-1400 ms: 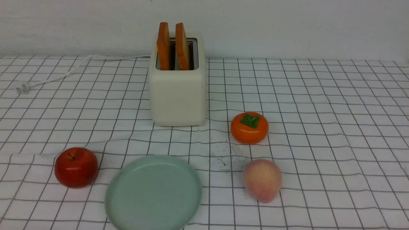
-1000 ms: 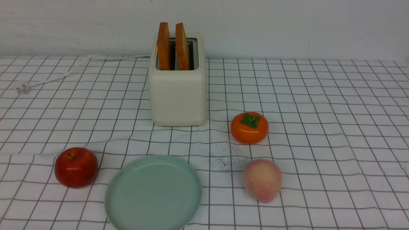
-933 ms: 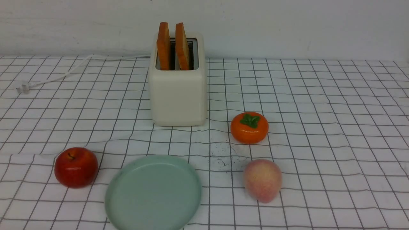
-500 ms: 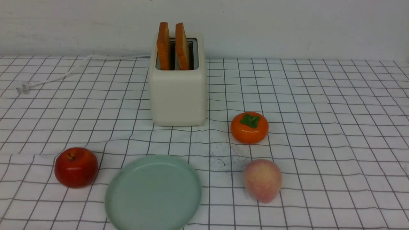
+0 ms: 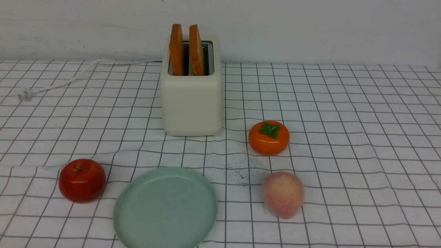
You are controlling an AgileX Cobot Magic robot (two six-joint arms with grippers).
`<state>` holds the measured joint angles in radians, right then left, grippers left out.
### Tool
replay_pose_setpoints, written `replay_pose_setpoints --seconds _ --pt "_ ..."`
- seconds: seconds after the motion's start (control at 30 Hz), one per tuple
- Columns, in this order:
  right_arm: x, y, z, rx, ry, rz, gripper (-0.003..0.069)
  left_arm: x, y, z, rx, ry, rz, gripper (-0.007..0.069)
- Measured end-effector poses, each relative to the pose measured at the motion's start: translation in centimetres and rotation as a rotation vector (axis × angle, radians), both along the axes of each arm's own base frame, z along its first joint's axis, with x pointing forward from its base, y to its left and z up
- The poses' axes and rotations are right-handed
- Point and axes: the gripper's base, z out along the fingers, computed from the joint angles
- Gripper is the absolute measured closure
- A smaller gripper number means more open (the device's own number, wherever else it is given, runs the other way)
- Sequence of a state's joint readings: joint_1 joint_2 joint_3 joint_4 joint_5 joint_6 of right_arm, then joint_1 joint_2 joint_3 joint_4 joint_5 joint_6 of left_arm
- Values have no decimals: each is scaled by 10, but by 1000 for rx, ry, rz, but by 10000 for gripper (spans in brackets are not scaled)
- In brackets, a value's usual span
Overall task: Take toasted bread from bread machine on white checkered table place on plate.
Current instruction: 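Reach for a toast slice standing in the toaster with the left gripper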
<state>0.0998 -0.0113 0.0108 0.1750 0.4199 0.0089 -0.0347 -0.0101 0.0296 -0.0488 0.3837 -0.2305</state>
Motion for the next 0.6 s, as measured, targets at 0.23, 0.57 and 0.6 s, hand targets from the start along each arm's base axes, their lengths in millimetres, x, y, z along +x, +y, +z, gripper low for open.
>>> replay_pose_setpoints --seconds 0.23,0.57,0.6 --pt "0 0 0 0 0 0 420 3 1 12 34 -133 6 387" --pt "0 0 0 0 0 0 420 4 2 39 -233 -424 47 387" --pt "0 0 0 0 0 0 420 4 2 40 -258 -437 51 387"
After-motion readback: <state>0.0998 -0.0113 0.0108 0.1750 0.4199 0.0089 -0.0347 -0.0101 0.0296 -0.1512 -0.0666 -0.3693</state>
